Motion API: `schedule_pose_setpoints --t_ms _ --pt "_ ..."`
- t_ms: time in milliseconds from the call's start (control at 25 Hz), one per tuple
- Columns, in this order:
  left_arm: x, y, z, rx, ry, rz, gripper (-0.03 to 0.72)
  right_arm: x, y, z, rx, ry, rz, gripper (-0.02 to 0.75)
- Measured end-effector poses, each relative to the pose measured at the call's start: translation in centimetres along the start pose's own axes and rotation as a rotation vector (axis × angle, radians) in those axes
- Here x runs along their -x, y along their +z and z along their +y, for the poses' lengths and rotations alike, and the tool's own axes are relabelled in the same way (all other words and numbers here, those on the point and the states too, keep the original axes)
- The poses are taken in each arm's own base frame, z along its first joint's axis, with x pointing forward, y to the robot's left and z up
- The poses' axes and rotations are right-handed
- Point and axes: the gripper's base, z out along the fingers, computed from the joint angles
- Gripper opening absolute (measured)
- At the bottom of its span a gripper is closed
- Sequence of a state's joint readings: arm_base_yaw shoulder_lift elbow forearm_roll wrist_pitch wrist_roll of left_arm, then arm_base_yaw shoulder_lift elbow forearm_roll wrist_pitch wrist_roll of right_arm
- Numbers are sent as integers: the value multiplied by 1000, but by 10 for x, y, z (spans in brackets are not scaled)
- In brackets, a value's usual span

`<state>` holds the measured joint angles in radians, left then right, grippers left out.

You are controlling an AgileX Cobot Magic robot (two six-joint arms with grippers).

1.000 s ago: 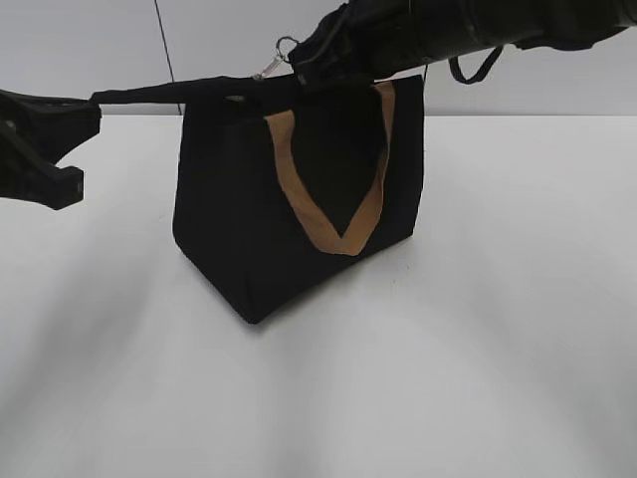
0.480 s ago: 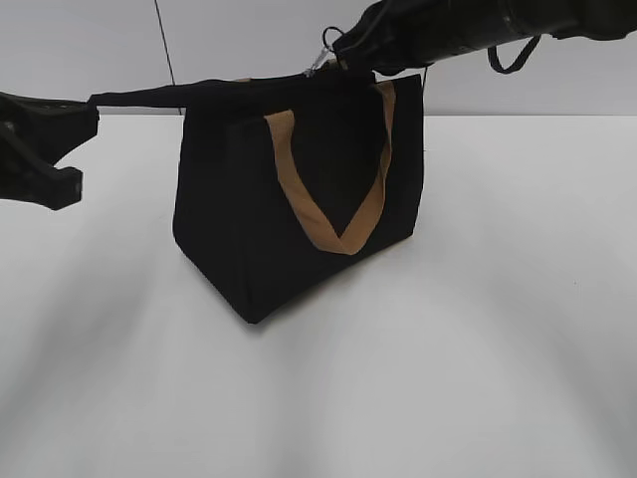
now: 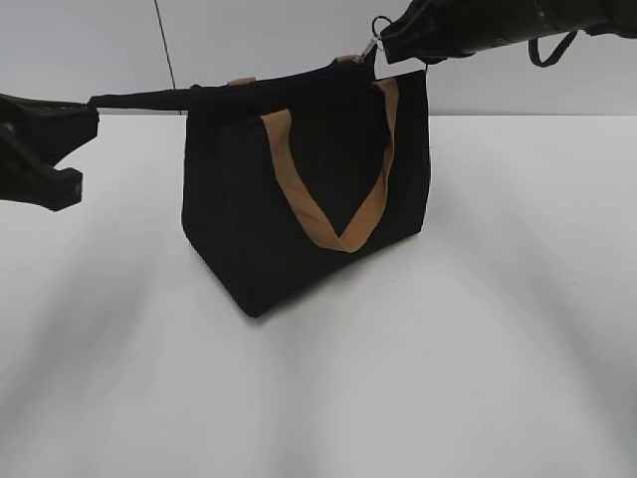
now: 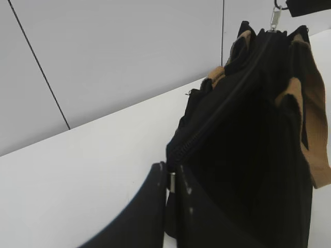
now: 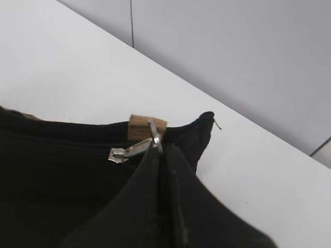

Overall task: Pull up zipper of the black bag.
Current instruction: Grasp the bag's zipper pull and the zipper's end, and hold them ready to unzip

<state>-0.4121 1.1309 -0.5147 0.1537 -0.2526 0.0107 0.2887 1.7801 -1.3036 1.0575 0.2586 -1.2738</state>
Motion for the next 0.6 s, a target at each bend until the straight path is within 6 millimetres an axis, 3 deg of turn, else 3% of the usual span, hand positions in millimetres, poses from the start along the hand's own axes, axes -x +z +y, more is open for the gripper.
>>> schedule_pose_setpoints --t_ms 600 --pt "-1 1 0 -1 0 1 2 -2 -1 -1 34 61 15 -7"
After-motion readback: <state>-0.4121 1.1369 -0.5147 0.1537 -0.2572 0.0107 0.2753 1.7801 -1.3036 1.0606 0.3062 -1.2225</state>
